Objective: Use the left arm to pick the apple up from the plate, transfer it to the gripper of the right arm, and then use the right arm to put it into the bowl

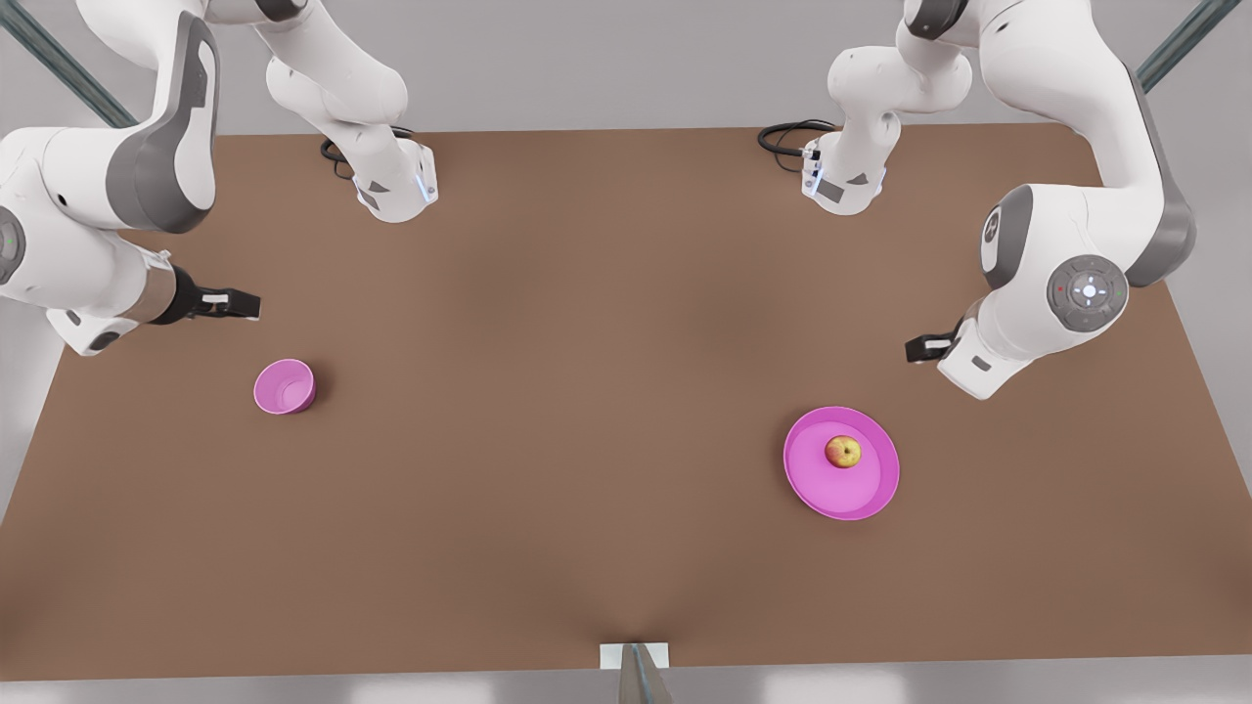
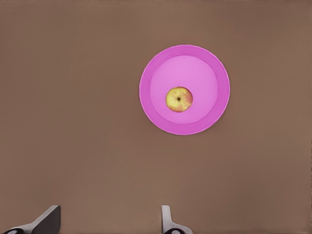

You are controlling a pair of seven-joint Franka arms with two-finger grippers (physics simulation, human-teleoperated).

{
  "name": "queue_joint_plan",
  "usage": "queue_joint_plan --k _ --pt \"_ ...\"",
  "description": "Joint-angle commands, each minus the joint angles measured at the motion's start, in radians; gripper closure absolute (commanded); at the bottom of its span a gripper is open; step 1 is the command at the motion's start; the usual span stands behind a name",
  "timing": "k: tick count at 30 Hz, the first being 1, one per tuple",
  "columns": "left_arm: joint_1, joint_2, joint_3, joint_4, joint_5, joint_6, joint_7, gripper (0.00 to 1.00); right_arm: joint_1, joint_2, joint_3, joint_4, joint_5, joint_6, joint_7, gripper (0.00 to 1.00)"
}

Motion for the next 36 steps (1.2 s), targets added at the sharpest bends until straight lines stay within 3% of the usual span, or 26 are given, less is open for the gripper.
queue_joint_plan --k 1,2,6,7,12,20,36 --pt "0.000 0.002 0.000 0.001 -0.009 0.023 0.101 0.00 0.000 -0.002 0.000 -0.009 0.004 0.034 -0.002 0.00" --pt "0.000 0.019 -0.001 0.004 -0.011 0.028 0.099 0.00 0.000 0.007 0.000 -0.003 0.005 0.041 -0.009 0.00" --pt "0.000 0.336 -0.037 0.024 -0.011 0.319 0.099 0.00 0.003 0.012 -0.002 -0.001 -0.006 0.051 -0.009 0.00" --pt "0.002 0.352 -0.037 0.013 -0.015 0.380 0.095 0.00 0.002 0.010 -0.002 0.005 -0.007 0.051 -0.009 0.00" --pt "0.029 0.349 -0.036 -0.165 -0.021 0.626 0.095 0.00 0.000 0.016 -0.004 0.030 -0.013 0.041 -0.013 0.00" --pt "0.028 0.358 -0.036 -0.268 -0.052 0.775 0.102 0.00 0.012 0.025 0.006 0.030 -0.016 0.043 -0.013 0.00" --pt "0.017 0.441 -0.036 -0.271 -0.054 0.792 0.098 0.00 0.017 0.041 0.006 0.031 -0.036 0.048 -0.013 0.00"
